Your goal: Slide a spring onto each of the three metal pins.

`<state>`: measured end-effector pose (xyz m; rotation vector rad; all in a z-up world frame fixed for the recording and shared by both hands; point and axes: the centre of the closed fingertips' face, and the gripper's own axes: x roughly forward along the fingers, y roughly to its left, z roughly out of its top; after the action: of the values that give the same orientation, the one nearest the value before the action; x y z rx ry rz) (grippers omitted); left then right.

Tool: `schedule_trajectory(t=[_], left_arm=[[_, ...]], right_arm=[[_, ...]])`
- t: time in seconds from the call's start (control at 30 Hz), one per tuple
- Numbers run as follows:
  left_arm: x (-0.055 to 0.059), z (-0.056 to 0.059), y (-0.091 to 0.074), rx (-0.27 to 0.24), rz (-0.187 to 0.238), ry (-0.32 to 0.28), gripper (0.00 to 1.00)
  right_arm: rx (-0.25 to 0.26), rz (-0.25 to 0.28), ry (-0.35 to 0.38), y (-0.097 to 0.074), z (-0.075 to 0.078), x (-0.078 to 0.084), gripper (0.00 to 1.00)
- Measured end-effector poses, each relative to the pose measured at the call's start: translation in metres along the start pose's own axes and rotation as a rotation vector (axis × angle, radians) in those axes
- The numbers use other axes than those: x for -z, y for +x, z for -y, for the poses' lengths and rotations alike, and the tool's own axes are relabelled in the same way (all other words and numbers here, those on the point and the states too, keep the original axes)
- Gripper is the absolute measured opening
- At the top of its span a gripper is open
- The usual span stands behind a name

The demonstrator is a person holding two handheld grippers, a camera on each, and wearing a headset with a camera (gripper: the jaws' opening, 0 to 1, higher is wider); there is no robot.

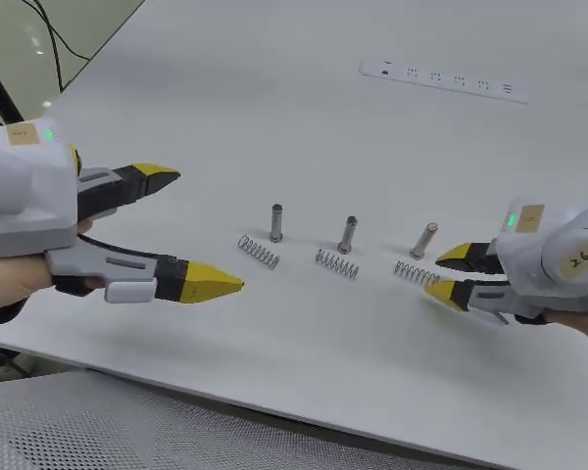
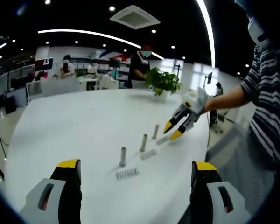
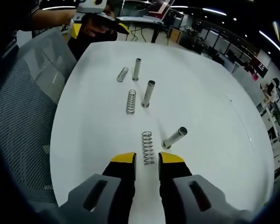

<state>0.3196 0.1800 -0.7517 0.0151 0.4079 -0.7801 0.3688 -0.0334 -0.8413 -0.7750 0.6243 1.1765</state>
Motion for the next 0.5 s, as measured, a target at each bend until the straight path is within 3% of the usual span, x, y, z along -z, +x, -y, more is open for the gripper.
schedule_trajectory(t=[0.5], left_arm=[[0.005, -0.001, -0.003, 0.001, -0.009, -0.008, 0.94]], right_arm=[[-0.030, -0.055, 0.030, 0.017, 0.002, 0.014, 0.11]])
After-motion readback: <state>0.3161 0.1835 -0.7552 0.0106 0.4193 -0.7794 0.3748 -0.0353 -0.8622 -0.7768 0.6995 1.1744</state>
